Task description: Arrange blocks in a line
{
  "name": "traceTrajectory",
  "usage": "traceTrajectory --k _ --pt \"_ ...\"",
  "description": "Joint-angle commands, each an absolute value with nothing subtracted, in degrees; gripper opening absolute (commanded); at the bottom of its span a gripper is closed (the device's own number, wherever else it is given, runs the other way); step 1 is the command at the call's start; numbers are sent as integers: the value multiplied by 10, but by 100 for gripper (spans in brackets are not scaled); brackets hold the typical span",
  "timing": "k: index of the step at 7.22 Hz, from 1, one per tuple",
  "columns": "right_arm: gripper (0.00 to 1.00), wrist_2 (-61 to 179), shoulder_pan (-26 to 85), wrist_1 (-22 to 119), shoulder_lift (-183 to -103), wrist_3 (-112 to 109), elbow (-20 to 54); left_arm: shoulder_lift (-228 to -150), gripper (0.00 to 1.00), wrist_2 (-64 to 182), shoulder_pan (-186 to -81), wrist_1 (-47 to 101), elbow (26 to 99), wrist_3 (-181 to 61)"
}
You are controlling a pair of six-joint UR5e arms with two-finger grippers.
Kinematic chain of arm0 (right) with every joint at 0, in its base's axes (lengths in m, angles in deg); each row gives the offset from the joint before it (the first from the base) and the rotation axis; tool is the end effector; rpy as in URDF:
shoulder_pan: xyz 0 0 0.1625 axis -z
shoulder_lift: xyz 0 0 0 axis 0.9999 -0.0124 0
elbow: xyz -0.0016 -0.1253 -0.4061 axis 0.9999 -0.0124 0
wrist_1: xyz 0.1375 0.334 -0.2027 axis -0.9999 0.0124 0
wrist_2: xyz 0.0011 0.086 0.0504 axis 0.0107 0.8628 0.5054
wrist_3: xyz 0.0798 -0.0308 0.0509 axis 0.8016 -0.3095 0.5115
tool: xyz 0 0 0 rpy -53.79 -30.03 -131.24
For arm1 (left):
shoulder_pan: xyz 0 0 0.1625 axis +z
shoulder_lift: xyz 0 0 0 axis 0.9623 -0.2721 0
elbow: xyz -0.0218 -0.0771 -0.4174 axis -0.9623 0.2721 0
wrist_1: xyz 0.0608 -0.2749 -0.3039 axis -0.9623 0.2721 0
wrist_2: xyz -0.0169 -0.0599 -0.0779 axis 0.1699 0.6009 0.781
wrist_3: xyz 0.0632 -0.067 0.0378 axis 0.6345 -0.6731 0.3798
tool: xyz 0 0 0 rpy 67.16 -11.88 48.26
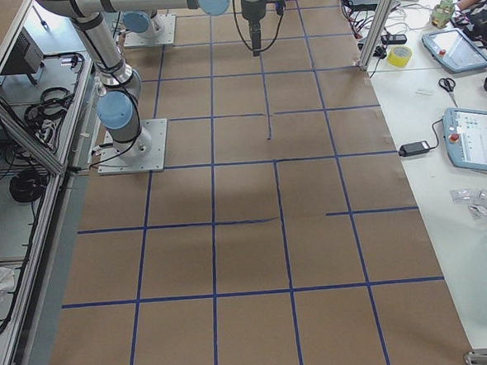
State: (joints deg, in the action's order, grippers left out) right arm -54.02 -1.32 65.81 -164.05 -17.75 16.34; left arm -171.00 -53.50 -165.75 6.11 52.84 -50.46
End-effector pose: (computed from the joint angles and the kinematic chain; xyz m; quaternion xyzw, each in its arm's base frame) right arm 0.1379 -0.4868 0.4855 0.0000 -0.9996 0.0276 0.0030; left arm -0.1452 -0.5016 0.5377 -0.0321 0.9994 -0.0127 0.0077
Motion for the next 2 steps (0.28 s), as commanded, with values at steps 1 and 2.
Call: traceTrajectory --k 1,2 --pt "100 -540 -13 658 -1640 -177 164 -1703 100 -547 -1662 62 532 -501" --pt "100 -541 -13 658 -1640 -177 164 -1702 100 -548 -1662 62 538 -501"
